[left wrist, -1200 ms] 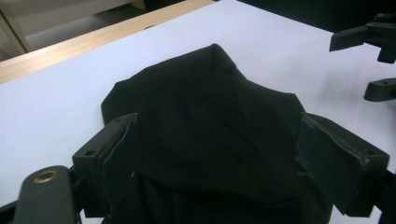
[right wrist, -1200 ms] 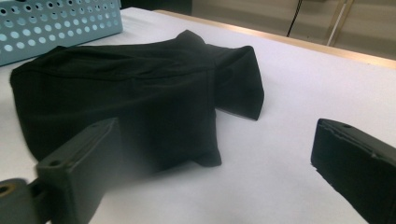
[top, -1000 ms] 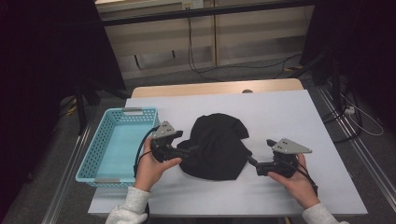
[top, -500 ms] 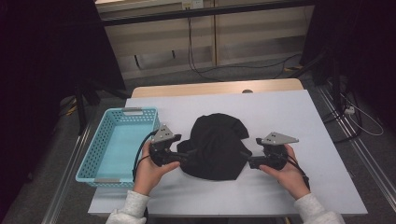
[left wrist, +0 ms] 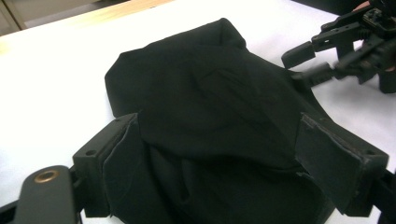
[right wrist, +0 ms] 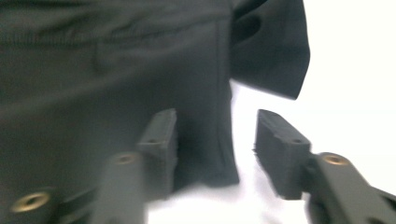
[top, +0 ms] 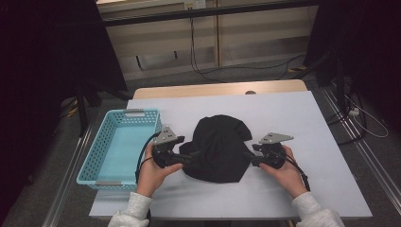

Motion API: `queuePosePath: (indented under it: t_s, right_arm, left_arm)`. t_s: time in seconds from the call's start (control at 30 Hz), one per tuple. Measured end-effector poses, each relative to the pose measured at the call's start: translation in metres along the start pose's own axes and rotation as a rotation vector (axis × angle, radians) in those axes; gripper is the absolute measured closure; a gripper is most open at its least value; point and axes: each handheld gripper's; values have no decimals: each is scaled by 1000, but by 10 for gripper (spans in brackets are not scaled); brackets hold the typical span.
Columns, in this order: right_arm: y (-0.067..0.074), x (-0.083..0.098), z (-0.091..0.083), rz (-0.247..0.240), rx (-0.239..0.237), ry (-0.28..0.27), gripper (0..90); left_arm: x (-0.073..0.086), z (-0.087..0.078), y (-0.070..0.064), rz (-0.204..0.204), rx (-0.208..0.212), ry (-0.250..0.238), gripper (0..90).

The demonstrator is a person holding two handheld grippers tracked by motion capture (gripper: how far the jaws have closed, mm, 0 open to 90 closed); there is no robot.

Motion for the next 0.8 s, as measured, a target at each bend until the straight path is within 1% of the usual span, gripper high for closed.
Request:
queuePosePath:
  t_s: [0.03, 0.1, 0.13, 0.2, 0.27, 0.37, 0.43, 0.53, 0.6, 0.63, 0.67, 0.73, 0.77, 0.8]
  right_arm:
    - [-1, -1, 1, 21, -2, 4, 518]
    - [-1, -1, 4, 17, -9, 22, 519]
    - [0, -1, 6, 17, -17, 37, 547]
    - [0, -1, 6, 8, -32, 45, 593]
    - [0, -1, 7, 13, -56, 57, 657]
    - [1, -1, 8, 13, -91, 69, 791]
    - [1, -1, 8, 13, -111, 68, 852]
    - [0, -2, 5, 7, -125, 62, 868]
    - [0, -2, 3, 5, -130, 61, 871]
    - [-1, -2, 1, 6, -142, 51, 872]
    - [-1, -2, 1, 6, -142, 51, 872]
    - [-3, -3, -3, 17, -148, 40, 872]
    - [-5, -3, -5, 17, -147, 29, 873]
    - [-6, -3, -7, 22, -144, 24, 872]
  left_arm:
    - [0, -1, 0, 2, -3, 2, 153]
    - [0, -2, 1, -7, -5, -4, 154]
    - [-1, -3, 1, -6, -7, -9, 154]
    - [-3, -4, -1, -4, -8, -21, 154]
    - [-3, -5, -2, 9, -5, -16, 155]
    - [-2, -5, -4, 7, -2, -20, 156]
    - [-2, -6, -5, 12, 0, -13, 157]
    - [-1, -4, -6, 8, 8, -15, 158]
    - [-1, -4, -7, 12, 8, -15, 158]
    - [-1, -4, -7, 15, 7, -14, 159]
    - [-1, -4, -7, 24, 5, -16, 159]
    - [-2, -4, -8, 25, 4, -19, 160]
    - [-3, -4, -8, 32, 0, -20, 160]
    - [-4, -4, -9, 30, 4, -23, 160]
Point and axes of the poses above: each handheld gripper's, and its own axes: z roughly forward along the jaws, x roughly out of its underside, y roughly to its left, and after that the axes turned 10 degrees about x, right-handed
